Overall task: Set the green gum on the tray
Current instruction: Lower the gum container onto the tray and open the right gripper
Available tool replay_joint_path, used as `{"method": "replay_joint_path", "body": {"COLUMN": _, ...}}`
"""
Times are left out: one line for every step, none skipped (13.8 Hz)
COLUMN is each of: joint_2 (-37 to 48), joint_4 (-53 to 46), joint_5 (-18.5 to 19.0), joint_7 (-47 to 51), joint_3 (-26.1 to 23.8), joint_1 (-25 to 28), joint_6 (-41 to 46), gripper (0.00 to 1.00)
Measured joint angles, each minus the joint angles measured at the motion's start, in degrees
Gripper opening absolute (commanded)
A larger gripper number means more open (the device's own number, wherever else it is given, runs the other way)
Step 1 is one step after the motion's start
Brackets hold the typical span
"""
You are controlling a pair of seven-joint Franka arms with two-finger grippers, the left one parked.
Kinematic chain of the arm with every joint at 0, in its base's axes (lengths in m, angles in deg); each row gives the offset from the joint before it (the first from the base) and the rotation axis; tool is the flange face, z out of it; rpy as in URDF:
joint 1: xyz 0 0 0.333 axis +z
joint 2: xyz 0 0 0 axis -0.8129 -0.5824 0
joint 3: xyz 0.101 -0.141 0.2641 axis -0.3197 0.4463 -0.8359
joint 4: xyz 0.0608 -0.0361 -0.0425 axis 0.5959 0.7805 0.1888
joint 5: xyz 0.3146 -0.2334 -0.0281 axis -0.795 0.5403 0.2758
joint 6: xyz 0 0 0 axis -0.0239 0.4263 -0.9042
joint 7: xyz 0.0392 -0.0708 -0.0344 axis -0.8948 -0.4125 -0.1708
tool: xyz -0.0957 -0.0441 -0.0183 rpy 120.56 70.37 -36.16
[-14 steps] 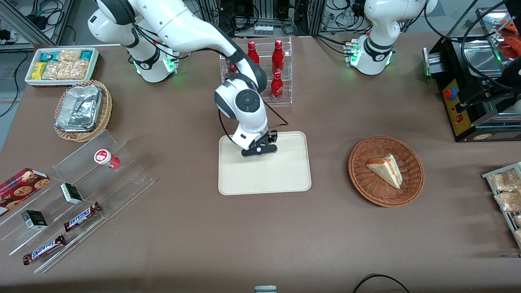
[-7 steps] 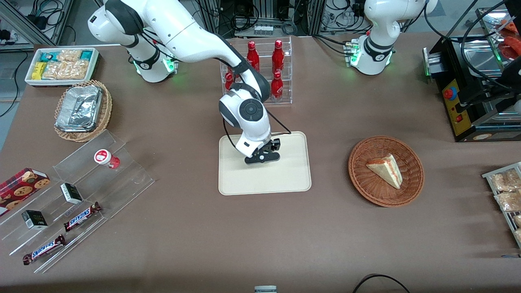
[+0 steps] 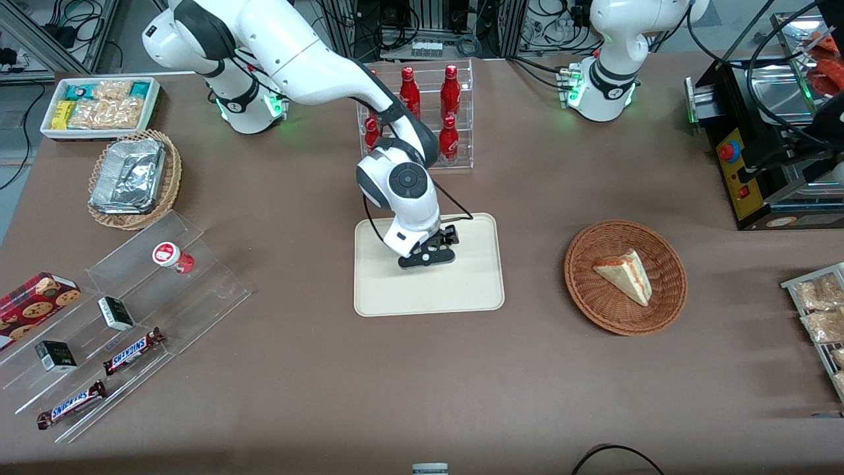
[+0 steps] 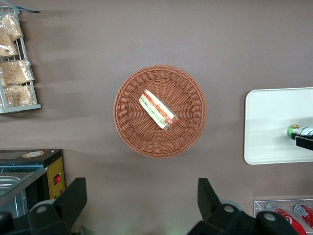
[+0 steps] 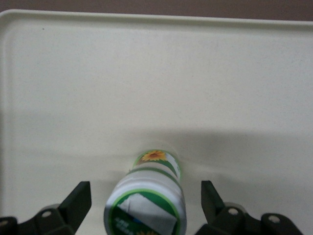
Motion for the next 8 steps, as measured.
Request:
{"method": "replay_joint_path", "body": {"joint_2": 0.1, "joint_4": -0.2, "joint_5": 0.1, "joint_7": -0.1, "joint_3": 0.1, "joint_1": 0.0, "joint_6": 0.1, "gripper": 1.00}}
{"method": "replay_joint_path", "body": {"joint_2": 0.2, "joint_4": -0.4, "joint_5": 0.7, "joint_7": -0.2, "joint_3": 0.2, "joint_1": 0.0, "joint_6": 0.5, "gripper": 1.00}}
{"method": "replay_joint_path", "body": {"joint_2": 0.6, "joint_4": -0.7, "joint_5": 1.8, "joint_7": -0.3, "joint_3": 0.2, "joint_1": 0.0, "joint_6": 1.4, "gripper": 1.00}}
{"method": "replay_joint_path", "body": {"joint_2": 1.4, "joint_4": -0.8, "joint_5": 2.8, "joint_7": -0.3, "joint_3": 0.3, "joint_1": -0.1, "joint_6": 2.6, "gripper": 1.00}}
{"method": "replay_joint_path", "body": {"joint_2": 2.4, "joint_4": -0.9, "joint_5": 3.4, "joint_7": -0.5, "joint_3": 0.3, "joint_1": -0.2, "joint_6": 4.2, "gripper": 1.00}}
{"method": "replay_joint_path", "body": {"joint_2": 3.7, "joint_4": -1.0, "joint_5": 3.5, "joint_7": -1.0, "joint_3": 0.4, "joint_1": -0.3, "joint_6": 5.9, "gripper": 1.00}}
{"method": "replay_joint_path", "body": {"joint_2": 5.0, "joint_4": -1.0, "joint_5": 3.5, "joint_7": -1.9, "joint_3": 0.4, "joint_1": -0.4, "joint_6": 7.7, "gripper": 1.00}}
{"method": "replay_joint_path", "body": {"joint_2": 6.4, "joint_4": -1.1, "joint_5": 3.5, "joint_7": -2.8, "joint_3": 0.5, "joint_1": -0.5, "joint_6": 9.8, "gripper": 1.00}}
